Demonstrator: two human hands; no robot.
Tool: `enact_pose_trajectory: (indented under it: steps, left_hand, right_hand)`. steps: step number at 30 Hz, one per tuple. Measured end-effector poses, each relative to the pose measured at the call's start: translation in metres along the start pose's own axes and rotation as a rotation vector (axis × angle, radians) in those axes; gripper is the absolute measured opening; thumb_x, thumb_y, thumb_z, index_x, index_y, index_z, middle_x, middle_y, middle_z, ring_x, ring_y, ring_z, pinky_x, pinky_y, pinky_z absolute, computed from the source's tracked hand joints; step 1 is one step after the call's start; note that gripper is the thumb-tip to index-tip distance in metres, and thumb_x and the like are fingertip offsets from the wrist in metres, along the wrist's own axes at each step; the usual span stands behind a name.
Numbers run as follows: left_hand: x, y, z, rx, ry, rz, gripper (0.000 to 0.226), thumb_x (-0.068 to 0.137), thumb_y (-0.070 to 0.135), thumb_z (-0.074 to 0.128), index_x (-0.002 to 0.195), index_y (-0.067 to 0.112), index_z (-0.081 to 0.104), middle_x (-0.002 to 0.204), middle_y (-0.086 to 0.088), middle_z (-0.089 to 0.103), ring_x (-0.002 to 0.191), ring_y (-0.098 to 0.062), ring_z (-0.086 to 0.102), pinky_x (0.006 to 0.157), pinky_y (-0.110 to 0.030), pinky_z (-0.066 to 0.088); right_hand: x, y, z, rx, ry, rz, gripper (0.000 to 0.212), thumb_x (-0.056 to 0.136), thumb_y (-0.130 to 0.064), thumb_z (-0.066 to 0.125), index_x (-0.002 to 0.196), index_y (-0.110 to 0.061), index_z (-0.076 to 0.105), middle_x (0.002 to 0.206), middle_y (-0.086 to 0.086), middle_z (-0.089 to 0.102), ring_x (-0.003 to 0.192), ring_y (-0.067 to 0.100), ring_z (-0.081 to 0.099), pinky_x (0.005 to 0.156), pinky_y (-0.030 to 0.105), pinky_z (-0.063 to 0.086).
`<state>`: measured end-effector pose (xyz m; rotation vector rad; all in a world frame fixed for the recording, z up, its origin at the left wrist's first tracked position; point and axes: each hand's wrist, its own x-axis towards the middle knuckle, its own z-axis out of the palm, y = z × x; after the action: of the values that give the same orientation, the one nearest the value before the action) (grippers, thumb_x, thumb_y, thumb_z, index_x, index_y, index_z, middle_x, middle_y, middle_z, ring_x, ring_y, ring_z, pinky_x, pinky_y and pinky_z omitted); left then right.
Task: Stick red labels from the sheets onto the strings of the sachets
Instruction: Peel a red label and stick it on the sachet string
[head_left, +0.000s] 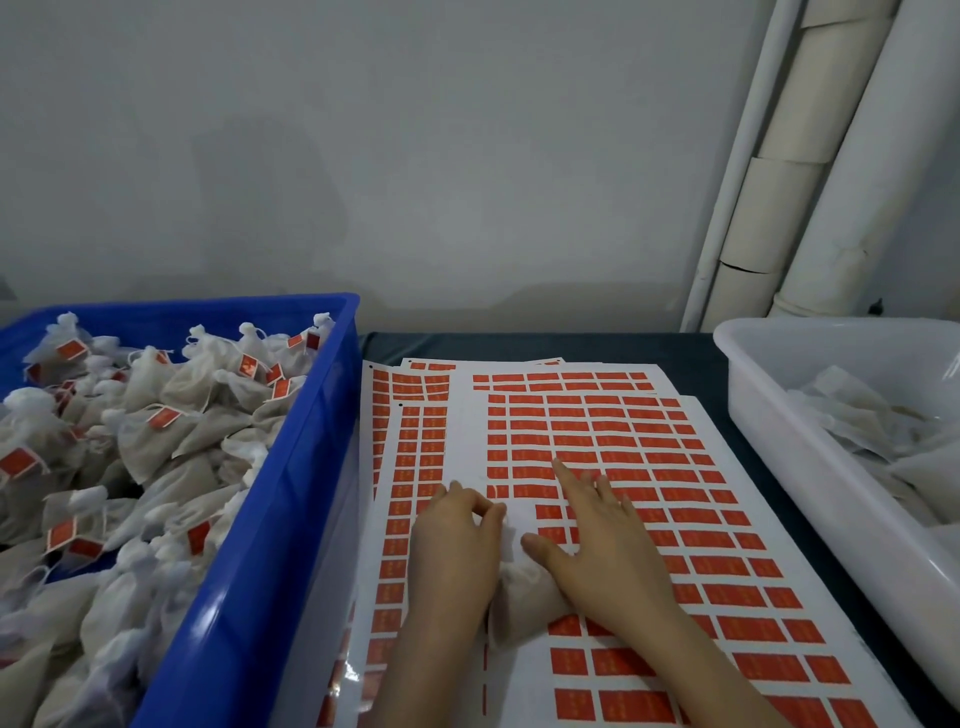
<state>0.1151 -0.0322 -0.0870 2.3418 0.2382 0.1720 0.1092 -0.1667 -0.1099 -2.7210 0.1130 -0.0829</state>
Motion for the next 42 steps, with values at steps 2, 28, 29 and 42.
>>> enact_pose_trajectory:
  steps: [2, 28, 29, 42]
  left_hand:
    - [-0.001, 0.002, -0.001, -0.033, 0.013, -0.008, 0.023, 0.091, 0.032, 0.057, 0.108, 0.02, 0.065, 0.121, 0.003, 0.062, 0.103, -0.014, 0.061, 0.09, -0.023, 0.047]
    - [0.009, 0.003, -0.023, -0.855, -0.08, 0.072, 0.011, 0.082, 0.022, 0.066, 0.077, 0.03, 0.072, 0.079, 0.022, 0.071, 0.079, 0.009, 0.064, 0.052, -0.002, 0.044]
    - [0.008, 0.003, -0.023, -0.884, -0.081, 0.076, 0.01, 0.082, 0.022, 0.066, 0.08, 0.029, 0.072, 0.082, 0.02, 0.072, 0.081, 0.007, 0.065, 0.054, -0.003, 0.046]
    - [0.008, 0.002, -0.019, -1.062, -0.099, 0.112, 0.013, 0.07, 0.029, 0.067, 0.079, 0.028, 0.074, 0.086, 0.014, 0.073, 0.085, 0.003, 0.066, 0.057, -0.004, 0.047]
  right_hand:
    - [-0.001, -0.001, -0.001, 0.025, -0.008, 0.015, 0.083, 0.081, -0.069, 0.041, 0.142, -0.042, -0.009, 0.156, -0.007, 0.003, 0.143, 0.02, 0.004, 0.113, 0.04, 0.01]
    - [-0.003, -0.042, -0.043, 0.428, 0.274, -0.129, 0.041, 0.086, -0.036, 0.055, 0.127, -0.03, 0.051, 0.13, -0.012, 0.053, 0.112, 0.001, 0.05, 0.094, 0.014, 0.035]
    - [-0.002, -0.047, -0.041, 0.448, 0.301, -0.137, 0.039, 0.086, -0.034, 0.057, 0.124, -0.027, 0.055, 0.126, -0.01, 0.056, 0.107, -0.001, 0.05, 0.09, 0.01, 0.034]
    - [-0.014, -0.057, -0.018, 0.612, 0.429, -0.158, 0.054, 0.074, -0.048, 0.052, 0.12, -0.022, 0.06, 0.115, -0.022, 0.049, 0.109, -0.003, 0.046, 0.095, 0.022, 0.044]
